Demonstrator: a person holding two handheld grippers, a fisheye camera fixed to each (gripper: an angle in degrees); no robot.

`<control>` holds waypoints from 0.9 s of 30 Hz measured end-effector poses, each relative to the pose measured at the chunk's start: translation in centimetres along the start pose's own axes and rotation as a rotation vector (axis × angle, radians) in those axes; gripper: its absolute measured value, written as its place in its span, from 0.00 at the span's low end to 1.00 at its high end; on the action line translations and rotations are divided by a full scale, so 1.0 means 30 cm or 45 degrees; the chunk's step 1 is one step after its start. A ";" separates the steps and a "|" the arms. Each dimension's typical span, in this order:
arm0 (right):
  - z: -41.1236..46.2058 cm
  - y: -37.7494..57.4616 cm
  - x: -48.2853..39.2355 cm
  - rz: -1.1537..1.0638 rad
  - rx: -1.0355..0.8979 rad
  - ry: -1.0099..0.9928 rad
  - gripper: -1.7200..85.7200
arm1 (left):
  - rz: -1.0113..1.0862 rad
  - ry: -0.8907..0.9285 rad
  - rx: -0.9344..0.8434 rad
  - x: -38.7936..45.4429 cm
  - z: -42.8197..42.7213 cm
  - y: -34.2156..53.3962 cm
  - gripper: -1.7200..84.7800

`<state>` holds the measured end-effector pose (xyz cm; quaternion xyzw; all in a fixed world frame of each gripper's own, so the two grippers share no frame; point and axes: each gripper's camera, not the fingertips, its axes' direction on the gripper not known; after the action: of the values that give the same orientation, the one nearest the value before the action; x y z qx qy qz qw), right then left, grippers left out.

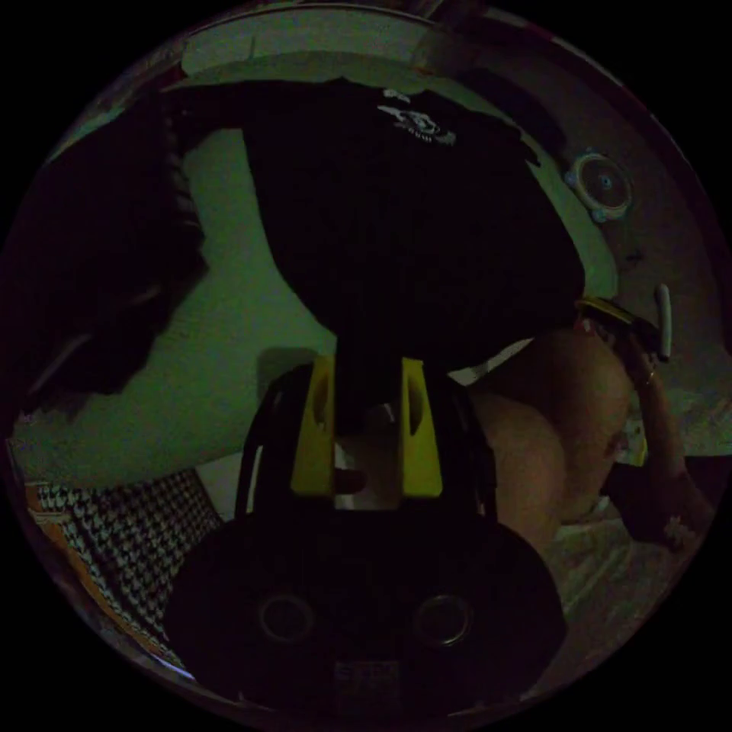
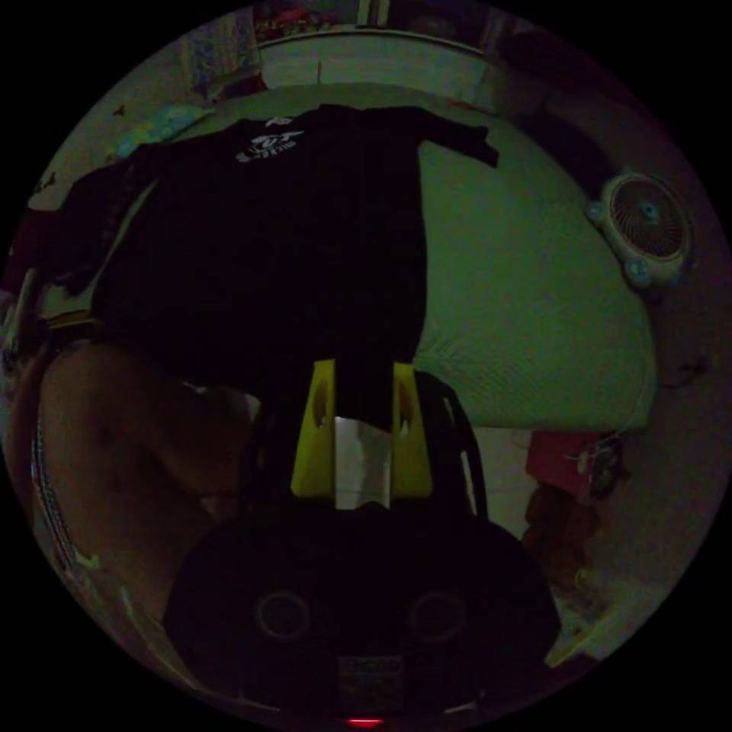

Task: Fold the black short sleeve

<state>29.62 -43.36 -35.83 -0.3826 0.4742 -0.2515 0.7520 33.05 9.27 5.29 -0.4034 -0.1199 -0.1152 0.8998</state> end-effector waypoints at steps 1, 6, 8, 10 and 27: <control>0.001 0.004 -0.014 0.021 0.002 0.000 0.07 | -0.030 -0.078 0.032 0.019 0.014 0.015 0.14; -0.048 0.065 -0.038 0.021 0.119 -0.113 0.00 | -0.036 -0.113 0.120 0.075 -0.015 0.107 0.05; -0.036 0.097 -0.047 0.018 0.133 -0.110 0.00 | -0.032 -0.077 0.180 0.078 -0.040 0.153 0.05; -0.001 0.112 -0.054 0.034 0.121 -0.116 0.00 | -0.065 0.014 0.190 0.057 -0.035 0.203 0.05; -0.073 -0.463 -0.559 -0.128 0.496 -0.352 0.10 | -0.225 -0.046 0.699 0.053 -0.305 -0.026 0.02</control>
<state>20.32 -39.74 -16.35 -0.2842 0.2898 -0.3204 0.8559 35.43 1.69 0.41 -0.1346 -0.1972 -0.1492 0.9595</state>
